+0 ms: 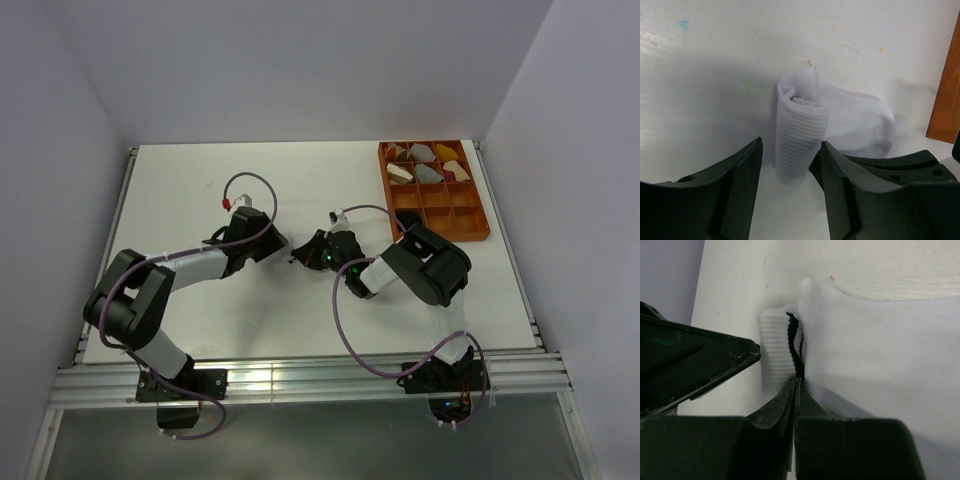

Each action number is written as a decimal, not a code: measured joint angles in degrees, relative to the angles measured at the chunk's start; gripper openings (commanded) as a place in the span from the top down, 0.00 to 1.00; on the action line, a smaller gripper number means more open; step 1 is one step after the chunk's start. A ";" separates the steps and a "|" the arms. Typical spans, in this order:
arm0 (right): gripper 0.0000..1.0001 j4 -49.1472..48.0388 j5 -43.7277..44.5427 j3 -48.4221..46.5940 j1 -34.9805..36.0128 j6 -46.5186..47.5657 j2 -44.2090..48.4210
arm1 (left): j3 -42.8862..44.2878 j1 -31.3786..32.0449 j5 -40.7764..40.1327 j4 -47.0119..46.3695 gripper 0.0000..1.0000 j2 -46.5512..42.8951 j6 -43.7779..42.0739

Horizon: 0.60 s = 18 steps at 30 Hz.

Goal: Roll the socks
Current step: Roll the sock at the center of the board.

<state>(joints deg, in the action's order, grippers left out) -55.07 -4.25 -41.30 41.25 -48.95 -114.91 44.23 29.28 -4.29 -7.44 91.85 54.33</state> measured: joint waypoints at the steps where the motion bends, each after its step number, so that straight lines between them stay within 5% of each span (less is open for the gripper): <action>1: 1.00 0.00 -0.07 0.00 0.00 0.00 0.00 | 0.00 -0.20 0.00 -0.26 0.45 0.39 0.00; 18: 1.00 1.55 -1.25 -0.83 -0.07 0.02 0.00 | -4.48 -2.58 6.25 -12.66 0.45 4.52 -0.02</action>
<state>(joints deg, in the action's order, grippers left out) -53.52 -5.50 -42.13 41.19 -48.93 -114.91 39.75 26.70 1.96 -20.10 96.38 54.30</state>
